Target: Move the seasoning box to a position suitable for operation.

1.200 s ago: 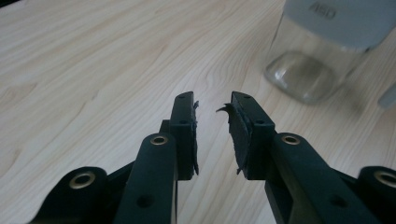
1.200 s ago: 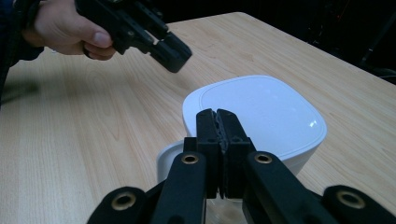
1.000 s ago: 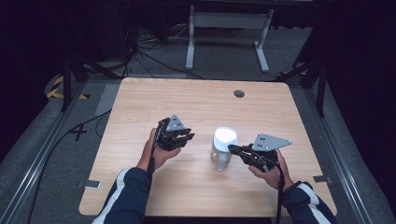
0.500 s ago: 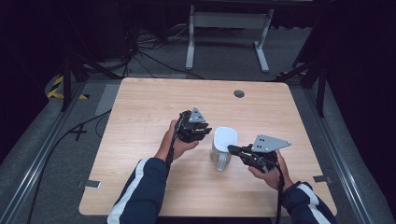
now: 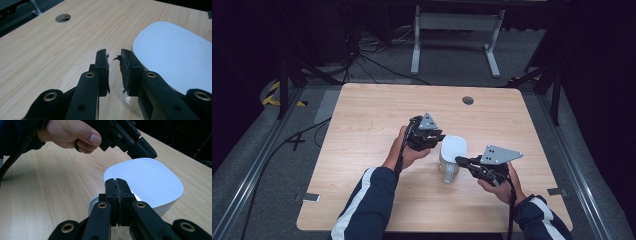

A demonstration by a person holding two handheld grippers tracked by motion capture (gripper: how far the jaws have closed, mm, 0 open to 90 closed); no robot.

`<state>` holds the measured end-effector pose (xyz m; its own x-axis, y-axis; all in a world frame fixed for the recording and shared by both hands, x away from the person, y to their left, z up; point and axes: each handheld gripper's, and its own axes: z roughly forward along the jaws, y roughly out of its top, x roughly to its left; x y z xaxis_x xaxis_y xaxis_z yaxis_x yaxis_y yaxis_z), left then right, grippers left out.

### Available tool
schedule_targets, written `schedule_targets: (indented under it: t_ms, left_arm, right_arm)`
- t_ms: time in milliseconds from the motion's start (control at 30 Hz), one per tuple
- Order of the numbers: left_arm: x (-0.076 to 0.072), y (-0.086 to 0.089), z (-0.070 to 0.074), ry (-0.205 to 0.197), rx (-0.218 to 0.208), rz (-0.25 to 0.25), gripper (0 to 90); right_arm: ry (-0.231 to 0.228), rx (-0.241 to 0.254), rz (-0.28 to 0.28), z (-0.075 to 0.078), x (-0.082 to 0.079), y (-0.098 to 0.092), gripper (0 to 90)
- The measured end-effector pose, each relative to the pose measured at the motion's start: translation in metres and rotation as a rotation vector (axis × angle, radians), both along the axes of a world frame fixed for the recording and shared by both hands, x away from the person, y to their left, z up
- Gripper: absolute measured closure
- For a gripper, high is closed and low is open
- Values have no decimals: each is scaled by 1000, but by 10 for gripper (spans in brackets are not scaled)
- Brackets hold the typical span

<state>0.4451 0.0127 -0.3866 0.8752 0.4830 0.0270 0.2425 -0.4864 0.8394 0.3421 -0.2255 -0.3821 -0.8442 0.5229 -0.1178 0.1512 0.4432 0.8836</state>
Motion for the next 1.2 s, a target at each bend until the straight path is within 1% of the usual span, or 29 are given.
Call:
schedule_targets:
  t_ms: [67,233,433,600,667,700,733,767,800,833,900,933,967,1000,1033,1167,1200]
  left_arm:
    - [0,0,1,-1,-13,0,759]
    - [0,0,1,2,-15,-1,760]
    - [0,0,3,-4,-26,3,754]
    - [0,-1,4,1,-25,11,735]
    - [2,-1,3,-2,-18,17,720]
    - [2,0,4,1,-12,13,711]
    - [2,0,3,8,-30,18,703]
    - [2,0,4,5,-27,12,701]
    - [2,0,4,3,-16,10,701]
    - [2,-1,4,4,-17,12,702]
    - [2,-1,4,4,-14,12,703]
    - [3,-1,3,6,-14,16,701]
    - [3,0,3,9,-3,17,695]
    - [4,0,2,8,-2,21,693]
    - [5,1,2,12,-5,21,696]
    - [4,0,1,11,9,19,698]
    - [4,-1,1,10,10,20,699]
  right_arm:
    - [2,-1,0,0,0,0,893]
    - [-1,-3,-4,0,-1,0,894]
    - [-1,-4,-2,0,-1,0,896]
    - [3,0,8,0,-1,0,896]
    - [-2,-2,11,0,-1,1,897]
    - [4,0,14,-1,-1,1,897]
    - [9,-21,20,-1,-1,2,897]
    - [6,-53,18,-4,-2,4,897]
    - [3,-63,20,-8,-2,5,897]
    - [1,-60,20,-9,-2,5,896]
    - [2,-23,32,-4,-2,3,897]
    - [-1,-7,26,0,-2,1,896]
    - [-15,10,17,3,-3,0,897]
    - [-17,18,18,4,-3,0,897]
    - [-23,10,12,4,-2,1,897]
    - [-19,15,-1,2,3,4,897]
    - [-12,16,-8,1,5,4,897]
